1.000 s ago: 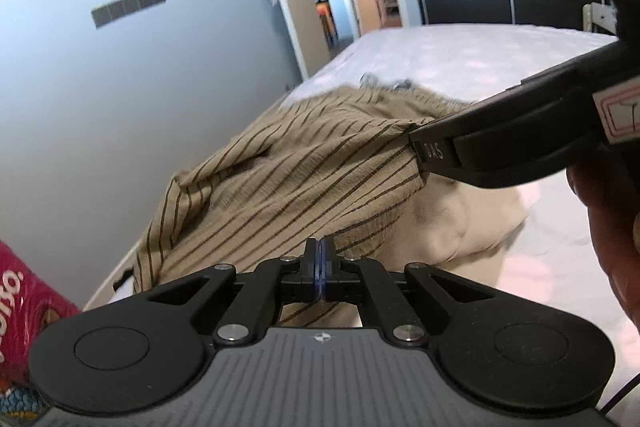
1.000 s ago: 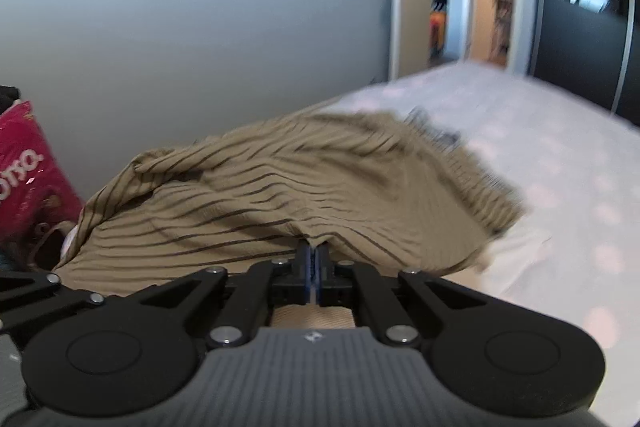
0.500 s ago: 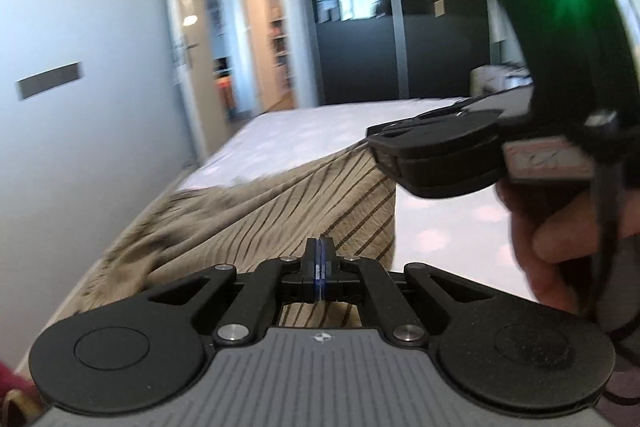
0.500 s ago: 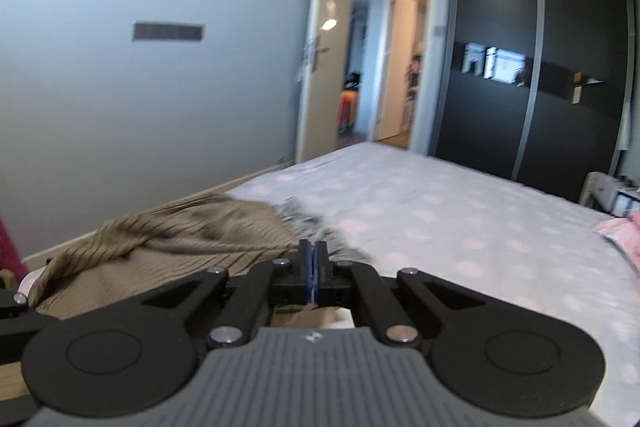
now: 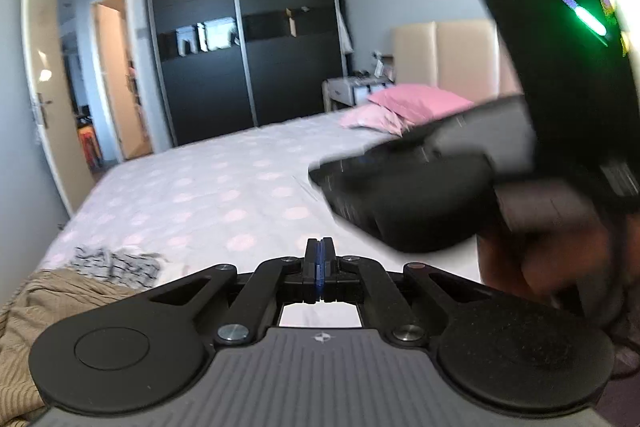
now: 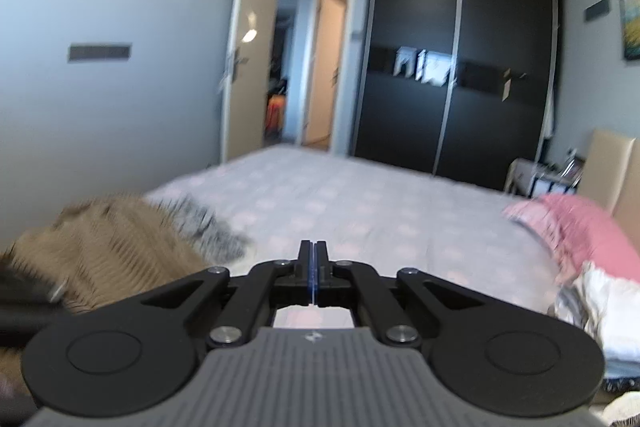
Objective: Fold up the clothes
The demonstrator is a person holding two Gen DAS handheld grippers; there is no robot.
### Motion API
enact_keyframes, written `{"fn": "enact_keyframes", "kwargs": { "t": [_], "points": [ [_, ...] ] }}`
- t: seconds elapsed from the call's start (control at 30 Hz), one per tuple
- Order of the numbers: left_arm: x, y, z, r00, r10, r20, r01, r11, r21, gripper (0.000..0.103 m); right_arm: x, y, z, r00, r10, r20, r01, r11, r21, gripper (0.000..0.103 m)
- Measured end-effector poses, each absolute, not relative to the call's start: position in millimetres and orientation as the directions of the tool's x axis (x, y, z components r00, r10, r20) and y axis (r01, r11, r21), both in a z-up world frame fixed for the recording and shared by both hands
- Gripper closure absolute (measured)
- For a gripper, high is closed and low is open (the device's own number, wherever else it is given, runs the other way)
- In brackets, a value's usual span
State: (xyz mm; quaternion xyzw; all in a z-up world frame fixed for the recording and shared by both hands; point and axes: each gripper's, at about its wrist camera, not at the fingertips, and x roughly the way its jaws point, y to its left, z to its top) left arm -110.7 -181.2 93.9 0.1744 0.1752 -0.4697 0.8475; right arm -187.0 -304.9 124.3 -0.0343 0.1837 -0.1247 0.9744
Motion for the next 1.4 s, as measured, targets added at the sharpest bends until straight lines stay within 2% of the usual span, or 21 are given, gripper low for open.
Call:
{"fn": "enact_keyframes", "kwargs": {
  "t": [0.07,0.13,0.2,0.37,0.43,0.57,0.73,0.97,1.2,1.4],
  "points": [
    [-103,-182,83,0.495,-0.717,-0.491,0.858,0.491,0.148,0.103,-196,-308,110,0.889,-0.236,-0.391,0.224,0.972,-0.077,0.096],
    [-95,-181,71,0.502,-0.695,-0.514,0.853,0.497,0.161,0.103,-194,-311,97,0.886,-0.206,-0.415,0.209,0.977,-0.039,0.082],
    [-89,-186,63,0.509,-0.673,-0.537,0.845,0.51,0.162,0.1,-190,-310,86,0.884,-0.188,-0.429,0.194,0.981,-0.03,0.073],
    [-77,-160,48,0.558,-0.599,-0.573,0.797,0.578,0.172,0.083,-171,-301,66,0.876,-0.123,-0.467,0.124,0.992,-0.028,0.057],
    [-62,-149,42,0.575,-0.567,-0.59,0.775,0.609,0.171,0.068,-163,-299,61,0.872,-0.076,-0.483,0.083,0.997,-0.008,0.05],
    [-41,-124,35,0.62,-0.489,-0.614,0.719,0.667,0.195,0.063,-134,-293,40,0.842,-0.021,-0.539,0.035,0.999,0.016,0.048],
    [-18,-100,20,0.636,-0.408,-0.655,0.664,0.722,0.195,0.045,-105,-300,4,0.792,-0.003,-0.61,0.032,0.999,0.037,0.041],
    [-4,-104,-34,0.581,-0.366,-0.727,0.679,0.71,0.186,0.043,-65,-320,-53,0.685,-0.037,-0.727,0.098,0.994,0.042,0.038],
    [1,-140,-91,0.49,-0.37,-0.789,0.739,0.656,0.151,0.042,-37,-331,-94,0.626,-0.037,-0.779,0.121,0.991,0.05,0.037],
    [11,-153,-127,0.44,-0.329,-0.836,0.737,0.664,0.126,0.057,-23,-333,-114,0.596,-0.029,-0.802,0.129,0.99,0.061,0.037]
  ]
}}
